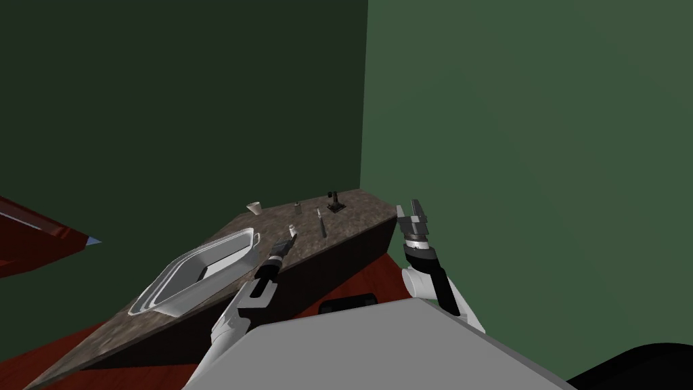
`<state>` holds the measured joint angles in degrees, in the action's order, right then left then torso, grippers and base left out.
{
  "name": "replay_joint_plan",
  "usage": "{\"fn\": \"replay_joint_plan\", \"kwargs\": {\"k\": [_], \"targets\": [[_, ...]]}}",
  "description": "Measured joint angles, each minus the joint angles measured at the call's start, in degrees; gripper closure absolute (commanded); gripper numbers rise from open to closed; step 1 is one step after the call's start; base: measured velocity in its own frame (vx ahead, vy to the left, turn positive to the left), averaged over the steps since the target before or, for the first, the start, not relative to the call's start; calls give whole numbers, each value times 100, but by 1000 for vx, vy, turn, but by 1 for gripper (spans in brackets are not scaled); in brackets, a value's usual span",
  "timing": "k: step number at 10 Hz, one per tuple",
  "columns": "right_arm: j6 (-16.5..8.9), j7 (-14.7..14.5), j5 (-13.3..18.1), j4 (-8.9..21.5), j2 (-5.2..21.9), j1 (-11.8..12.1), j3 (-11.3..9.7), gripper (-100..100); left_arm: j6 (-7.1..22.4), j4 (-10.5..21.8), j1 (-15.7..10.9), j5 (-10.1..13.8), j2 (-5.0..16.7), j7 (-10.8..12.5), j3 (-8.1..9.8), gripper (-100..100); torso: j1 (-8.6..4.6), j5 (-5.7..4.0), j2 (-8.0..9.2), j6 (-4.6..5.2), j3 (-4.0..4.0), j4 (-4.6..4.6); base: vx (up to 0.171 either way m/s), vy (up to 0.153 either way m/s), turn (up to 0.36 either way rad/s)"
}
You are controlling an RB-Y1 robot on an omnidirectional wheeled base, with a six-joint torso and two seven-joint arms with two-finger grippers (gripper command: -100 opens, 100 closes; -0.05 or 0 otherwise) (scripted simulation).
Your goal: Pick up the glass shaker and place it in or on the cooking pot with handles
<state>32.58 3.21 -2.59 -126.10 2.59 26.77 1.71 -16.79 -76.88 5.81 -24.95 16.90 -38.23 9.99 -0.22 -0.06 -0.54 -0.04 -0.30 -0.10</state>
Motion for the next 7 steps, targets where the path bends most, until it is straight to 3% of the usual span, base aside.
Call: {"fn": "replay_joint_plan", "kwargs": {"k": [3, 4, 5, 6, 7], "targets": [[0, 0, 0, 0, 1, 0, 0, 0, 104, 318, -210, -155, 117, -197, 93, -100, 17, 3, 2, 0, 0, 0, 105, -30, 21], [0, 0, 0, 0, 1, -1, 0, 0, 109, 332, -219, -161, 123, -214, 98, 0, 24, 5, 22, 0, 10, 2, 12, -3, -1], [0, 0, 0, 0, 1, -2, 0, 0, 108, 330, -219, -160, 122, -212, 97, -100, 28, 6, 42, -1, 22, 7, 83, -40, -180], [0, 0, 0, 0, 0, -2, 0, 0, 124, 338, -215, -117, 242, -150, 140, -100, 19, 4, 28, 3, 16, 6, 52, -19, -41], [0, 0, 0, 0, 1, -1, 0, 0, 129, 337, -217, -111, 257, -130, 146, 100, 23, 5, 35, -1, 18, 5, 7, -1, 19]]}}
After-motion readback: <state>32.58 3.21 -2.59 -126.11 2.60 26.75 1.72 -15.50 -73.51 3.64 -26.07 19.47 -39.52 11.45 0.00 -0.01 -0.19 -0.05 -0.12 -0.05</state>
